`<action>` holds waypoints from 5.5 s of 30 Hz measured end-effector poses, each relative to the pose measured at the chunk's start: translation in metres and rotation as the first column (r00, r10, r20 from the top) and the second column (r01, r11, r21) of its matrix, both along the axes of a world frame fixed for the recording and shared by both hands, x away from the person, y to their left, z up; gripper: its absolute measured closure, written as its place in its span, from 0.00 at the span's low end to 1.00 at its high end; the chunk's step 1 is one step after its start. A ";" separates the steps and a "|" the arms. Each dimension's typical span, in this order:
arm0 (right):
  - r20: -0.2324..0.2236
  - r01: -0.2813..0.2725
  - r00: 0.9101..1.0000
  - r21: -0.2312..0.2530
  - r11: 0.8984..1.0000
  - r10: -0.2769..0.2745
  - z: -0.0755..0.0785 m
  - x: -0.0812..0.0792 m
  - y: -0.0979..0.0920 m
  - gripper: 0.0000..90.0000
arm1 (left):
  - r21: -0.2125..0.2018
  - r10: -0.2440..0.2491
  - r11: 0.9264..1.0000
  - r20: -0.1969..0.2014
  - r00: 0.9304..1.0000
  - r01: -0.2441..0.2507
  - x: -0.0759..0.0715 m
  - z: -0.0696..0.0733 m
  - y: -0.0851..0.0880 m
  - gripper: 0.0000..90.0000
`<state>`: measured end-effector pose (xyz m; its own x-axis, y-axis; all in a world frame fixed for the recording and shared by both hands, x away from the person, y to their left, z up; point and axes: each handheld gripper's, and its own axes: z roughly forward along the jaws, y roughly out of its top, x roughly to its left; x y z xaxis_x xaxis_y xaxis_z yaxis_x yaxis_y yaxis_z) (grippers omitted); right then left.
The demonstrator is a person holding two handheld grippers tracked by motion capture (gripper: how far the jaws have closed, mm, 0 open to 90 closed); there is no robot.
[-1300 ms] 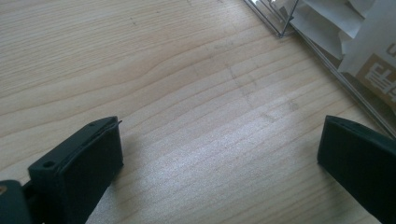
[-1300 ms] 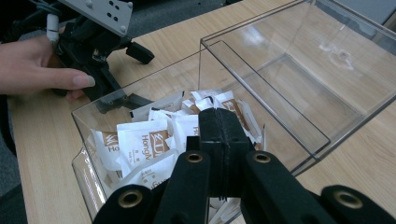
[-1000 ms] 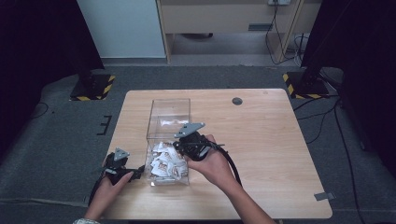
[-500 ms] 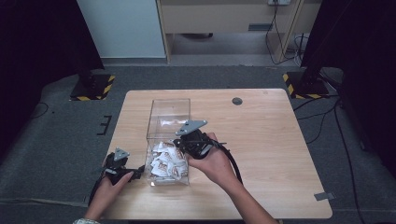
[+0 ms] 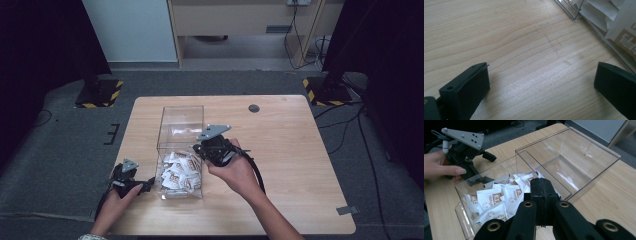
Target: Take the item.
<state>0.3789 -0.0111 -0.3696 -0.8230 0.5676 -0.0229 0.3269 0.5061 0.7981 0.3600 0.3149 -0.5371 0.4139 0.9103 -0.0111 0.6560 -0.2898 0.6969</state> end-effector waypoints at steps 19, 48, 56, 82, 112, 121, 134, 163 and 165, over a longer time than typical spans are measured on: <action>0.004 0.046 0.999 -0.015 0.999 -0.046 -0.004 0.007 -0.021 1.00 | 0.009 0.004 1.000 0.004 1.000 -0.004 0.000 0.000 0.000 0.00; 0.004 0.131 0.991 -0.014 0.991 -0.131 -0.010 0.018 -0.061 1.00 | 0.009 0.004 1.000 0.004 1.000 -0.004 0.000 0.000 0.000 0.00; -0.001 0.167 0.986 -0.016 0.986 -0.167 -0.012 0.024 -0.075 1.00 | 0.009 0.004 1.000 0.004 1.000 -0.004 0.000 0.000 0.000 0.00; -0.032 0.285 0.958 -0.015 0.958 -0.285 -0.039 0.041 -0.124 1.00 | 0.009 0.004 1.000 0.004 1.000 -0.004 0.000 0.000 0.000 0.00; -0.095 0.357 0.927 -0.070 0.931 -0.363 -0.095 0.062 -0.150 1.00 | 0.011 0.003 1.000 0.004 1.000 -0.003 0.000 0.000 0.001 0.00; -0.106 0.348 0.929 -0.087 0.934 -0.356 -0.107 0.063 -0.143 1.00 | 0.011 0.003 1.000 0.004 1.000 -0.003 0.000 0.000 0.001 0.00; -0.120 0.354 0.923 -0.110 0.929 -0.366 -0.115 0.070 -0.130 0.94 | 0.011 0.003 1.000 0.004 1.000 -0.003 0.000 0.000 0.001 0.00; -0.079 0.360 0.928 -0.053 0.931 -0.363 -0.135 0.012 -0.153 0.09 | 0.010 0.005 1.000 0.004 1.000 -0.005 0.000 0.000 0.000 0.00; -0.106 0.356 0.927 -0.058 0.933 -0.360 -0.143 0.004 -0.158 0.09 | 0.010 0.005 1.000 0.004 1.000 -0.005 0.000 0.000 0.000 0.00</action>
